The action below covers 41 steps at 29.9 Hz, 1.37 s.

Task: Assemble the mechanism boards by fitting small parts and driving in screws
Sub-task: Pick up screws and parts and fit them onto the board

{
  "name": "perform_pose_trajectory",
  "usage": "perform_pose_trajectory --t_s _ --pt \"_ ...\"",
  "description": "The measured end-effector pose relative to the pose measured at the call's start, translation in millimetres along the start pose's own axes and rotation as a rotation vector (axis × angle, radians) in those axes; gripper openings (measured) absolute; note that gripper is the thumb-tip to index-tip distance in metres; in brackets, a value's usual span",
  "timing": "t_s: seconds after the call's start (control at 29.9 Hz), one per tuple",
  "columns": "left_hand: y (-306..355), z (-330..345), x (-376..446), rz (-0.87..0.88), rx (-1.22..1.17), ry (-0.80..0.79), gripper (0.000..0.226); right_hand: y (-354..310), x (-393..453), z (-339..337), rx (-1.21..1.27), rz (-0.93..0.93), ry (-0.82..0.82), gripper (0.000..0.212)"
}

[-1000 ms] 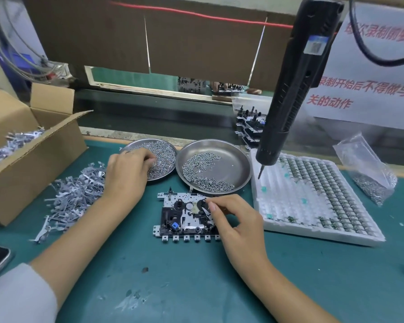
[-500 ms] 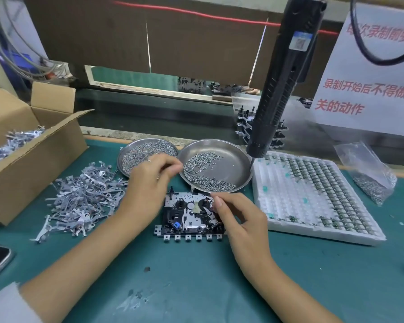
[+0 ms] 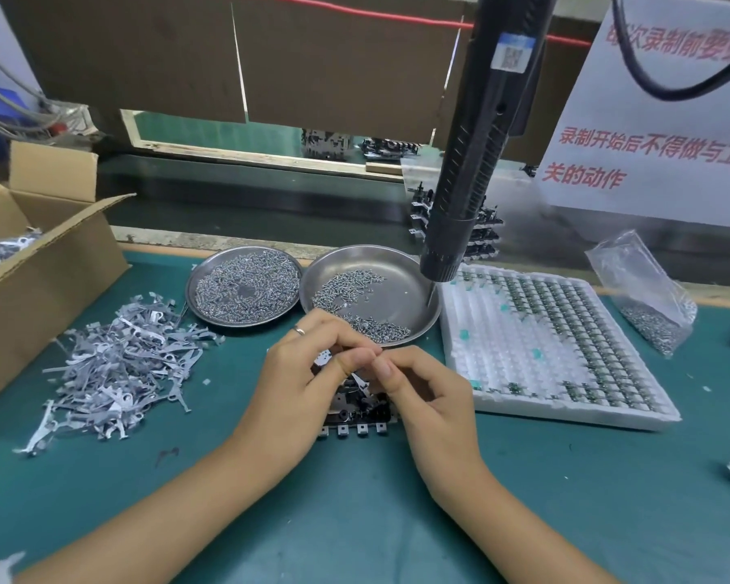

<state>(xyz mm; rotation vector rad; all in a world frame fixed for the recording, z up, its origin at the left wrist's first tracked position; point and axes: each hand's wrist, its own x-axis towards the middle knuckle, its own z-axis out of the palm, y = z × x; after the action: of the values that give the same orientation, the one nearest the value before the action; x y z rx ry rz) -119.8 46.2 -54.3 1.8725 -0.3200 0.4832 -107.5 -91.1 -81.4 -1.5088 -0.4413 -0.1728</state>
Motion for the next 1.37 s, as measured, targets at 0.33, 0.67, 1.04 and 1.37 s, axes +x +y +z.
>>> perform_pose_trajectory --t_s 0.33,0.67,1.04,1.37 --pt "0.4 0.9 0.5 -0.074 -0.117 0.042 0.006 -2.3 -0.6 1.0 0.049 0.014 -0.031 0.013" --pt "1.1 0.8 -1.8 0.07 0.077 0.084 0.005 -6.3 -0.9 2.0 -0.011 -0.007 -0.021 0.029" --pt "-8.0 -0.5 -2.5 0.271 0.393 0.13 0.019 -3.8 -1.3 3.2 -0.182 -0.059 -0.042 0.022" --pt "-2.8 2.9 -5.6 0.142 0.273 0.087 0.016 0.4 -2.2 5.1 -0.256 -0.101 0.004 0.023"
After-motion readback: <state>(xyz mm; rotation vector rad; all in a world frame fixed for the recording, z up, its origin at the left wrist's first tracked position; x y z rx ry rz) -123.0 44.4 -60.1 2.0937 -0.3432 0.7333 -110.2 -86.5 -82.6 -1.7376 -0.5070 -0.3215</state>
